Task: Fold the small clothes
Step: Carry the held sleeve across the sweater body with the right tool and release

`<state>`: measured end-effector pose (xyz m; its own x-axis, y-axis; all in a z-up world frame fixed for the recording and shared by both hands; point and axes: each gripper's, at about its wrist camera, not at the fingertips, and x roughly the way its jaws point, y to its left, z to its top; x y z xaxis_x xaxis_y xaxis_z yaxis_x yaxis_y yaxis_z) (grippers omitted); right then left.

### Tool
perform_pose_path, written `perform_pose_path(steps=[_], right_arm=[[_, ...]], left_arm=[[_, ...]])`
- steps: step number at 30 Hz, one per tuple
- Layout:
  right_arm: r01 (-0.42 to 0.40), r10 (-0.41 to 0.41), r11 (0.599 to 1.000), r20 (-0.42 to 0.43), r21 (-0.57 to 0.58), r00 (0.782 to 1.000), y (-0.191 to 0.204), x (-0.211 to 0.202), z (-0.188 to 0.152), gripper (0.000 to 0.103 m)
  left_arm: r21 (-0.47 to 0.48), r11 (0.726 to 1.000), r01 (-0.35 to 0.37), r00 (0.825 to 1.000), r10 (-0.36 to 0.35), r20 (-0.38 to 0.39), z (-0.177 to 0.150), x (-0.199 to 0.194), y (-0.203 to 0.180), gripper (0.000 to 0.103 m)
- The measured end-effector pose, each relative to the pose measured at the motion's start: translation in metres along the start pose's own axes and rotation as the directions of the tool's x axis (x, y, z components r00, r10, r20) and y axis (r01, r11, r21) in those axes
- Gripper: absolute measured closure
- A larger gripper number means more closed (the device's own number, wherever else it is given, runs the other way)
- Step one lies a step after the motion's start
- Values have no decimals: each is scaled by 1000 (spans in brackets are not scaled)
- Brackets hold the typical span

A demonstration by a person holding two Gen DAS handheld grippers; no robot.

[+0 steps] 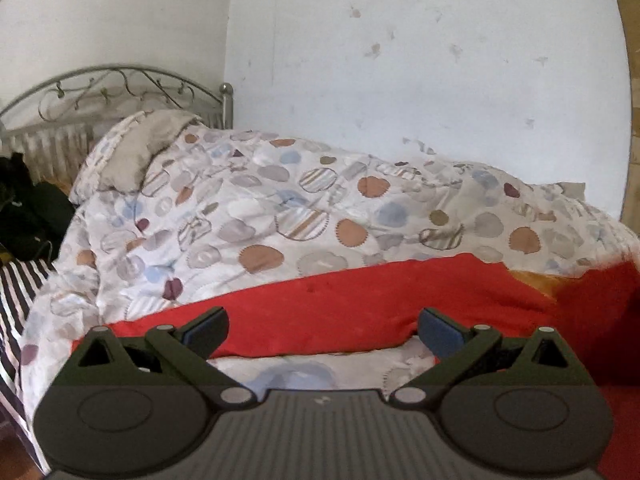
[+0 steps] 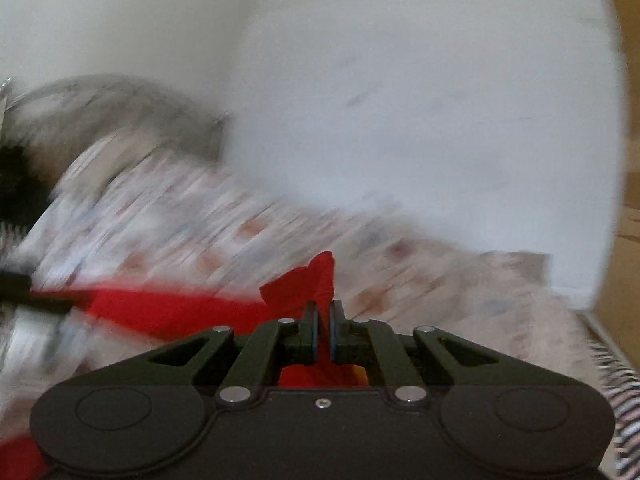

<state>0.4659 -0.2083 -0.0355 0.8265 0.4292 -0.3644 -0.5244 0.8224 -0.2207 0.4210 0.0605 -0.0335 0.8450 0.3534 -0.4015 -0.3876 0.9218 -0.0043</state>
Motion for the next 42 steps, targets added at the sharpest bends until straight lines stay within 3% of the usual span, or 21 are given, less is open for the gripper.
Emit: perform_pose_path(steps=[3, 7, 19, 21, 25, 27, 31, 33, 35, 39, 41, 42], right_arm=[[-76, 68, 992, -83, -100, 994, 36, -1, -19, 99], [-101, 77, 979, -141, -176, 987, 58, -11, -33, 98], [-163, 97, 867, -160, -472, 982, 96, -28, -70, 95], [-183, 114, 856, -169, -484, 979, 98, -32, -73, 88], [-165, 104, 859, -150, -485, 983, 85, -48, -72, 75], [-120, 56, 881, -151, -458, 987, 67, -53, -69, 53], [23, -91, 926, -164, -377, 982, 19, -55, -66, 45], [125, -189, 939, -176, -319, 966, -11, -50, -68, 31], [228, -290, 931, -200, -284, 936, -41, -40, -73, 27], [402, -461, 883, -293, -240, 838, -103, -4, -88, 27], [445, -493, 870, -328, -212, 806, -128, 13, -96, 31], [450, -494, 869, -332, -205, 803, -137, 22, -100, 33]], left_arm=[[23, 1000, 15, 1000, -15, -5, -2, 3, -3, 0], [21, 999, 47, 999, -46, -17, -7, 4, -14, 0], [-46, 979, 198, 975, -201, -90, -22, 6, -33, 0], [-26, 974, 225, 966, -227, -126, -27, 11, -40, 0], [32, 944, 330, 931, -319, -180, -39, 14, -56, 0], [55, 935, 350, 923, -335, -190, -48, 13, -62, 0], [129, 933, 337, 924, -301, -234, -70, 17, -77, 0], [148, 934, 327, 931, -292, -218, -82, 17, -80, 0], [131, 936, 328, 935, -302, -186, -91, 15, -78, 0], [122, 935, 333, 933, -309, -185, -91, 15, -77, 0], [109, 934, 341, 929, -317, -189, -91, 17, -74, 0], [101, 933, 345, 927, -322, -192, -91, 18, -73, 0]])
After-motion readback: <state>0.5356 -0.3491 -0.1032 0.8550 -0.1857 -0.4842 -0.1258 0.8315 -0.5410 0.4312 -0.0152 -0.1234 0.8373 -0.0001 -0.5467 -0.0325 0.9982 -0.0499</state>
